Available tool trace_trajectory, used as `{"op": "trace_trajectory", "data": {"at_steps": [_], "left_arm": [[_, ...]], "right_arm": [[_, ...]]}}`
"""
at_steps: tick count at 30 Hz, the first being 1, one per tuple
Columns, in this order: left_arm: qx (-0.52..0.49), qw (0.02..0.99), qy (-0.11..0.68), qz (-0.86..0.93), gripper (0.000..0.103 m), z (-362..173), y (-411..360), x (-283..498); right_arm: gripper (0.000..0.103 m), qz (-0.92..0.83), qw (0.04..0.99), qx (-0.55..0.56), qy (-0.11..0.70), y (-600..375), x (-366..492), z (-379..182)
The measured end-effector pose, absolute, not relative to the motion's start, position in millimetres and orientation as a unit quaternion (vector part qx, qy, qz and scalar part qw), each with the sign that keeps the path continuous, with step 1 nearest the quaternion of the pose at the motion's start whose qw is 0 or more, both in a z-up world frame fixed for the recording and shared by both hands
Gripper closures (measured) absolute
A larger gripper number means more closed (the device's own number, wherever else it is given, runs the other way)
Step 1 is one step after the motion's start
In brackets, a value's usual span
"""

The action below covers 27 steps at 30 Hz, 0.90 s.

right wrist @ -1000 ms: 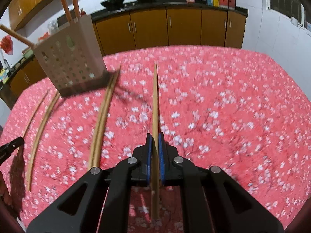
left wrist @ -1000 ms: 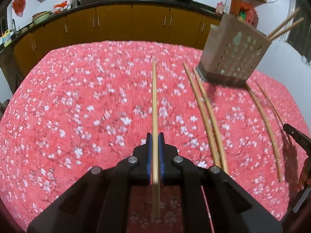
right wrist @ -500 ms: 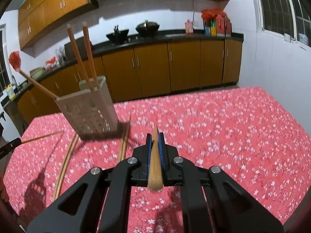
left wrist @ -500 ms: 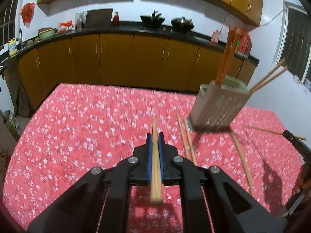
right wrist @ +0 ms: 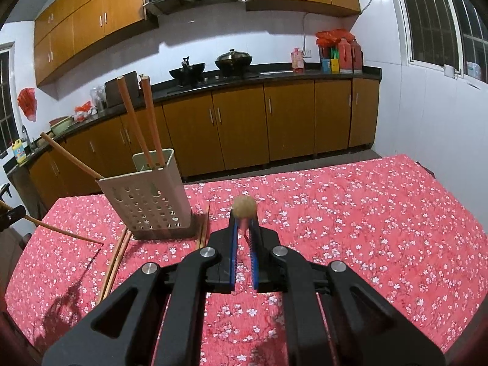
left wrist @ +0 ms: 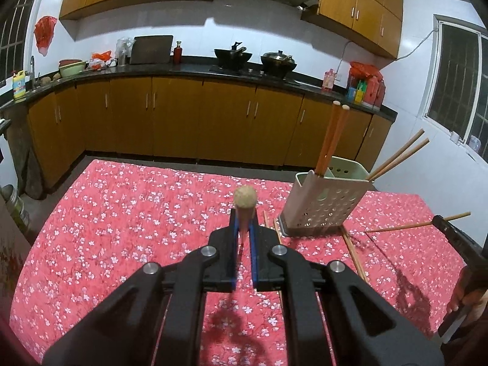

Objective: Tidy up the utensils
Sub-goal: 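Lift the chopstick upright over the holder with the left gripper while the right gripper does likewise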

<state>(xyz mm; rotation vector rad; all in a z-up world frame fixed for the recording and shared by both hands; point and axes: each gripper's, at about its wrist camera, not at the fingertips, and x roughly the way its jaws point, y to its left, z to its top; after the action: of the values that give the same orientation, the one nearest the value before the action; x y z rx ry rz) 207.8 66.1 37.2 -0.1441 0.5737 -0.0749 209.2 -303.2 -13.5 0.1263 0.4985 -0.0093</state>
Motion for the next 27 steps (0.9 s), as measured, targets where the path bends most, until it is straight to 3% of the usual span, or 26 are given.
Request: {"op": "trace_trajectory", "data": {"at_steps": [17,27], "left_arm": [[-0.045,0.962,0.215,-0.162,0.095,123,15,183],[-0.030,0.975,0.157,-0.158,0.095,175,-14,209]], "right_arm": [[0.096,0.130,0.982,0.083,0.108,-264,176,99],[0.096,0.112,0.991,0.059,0.042,-234,200,127]]}}
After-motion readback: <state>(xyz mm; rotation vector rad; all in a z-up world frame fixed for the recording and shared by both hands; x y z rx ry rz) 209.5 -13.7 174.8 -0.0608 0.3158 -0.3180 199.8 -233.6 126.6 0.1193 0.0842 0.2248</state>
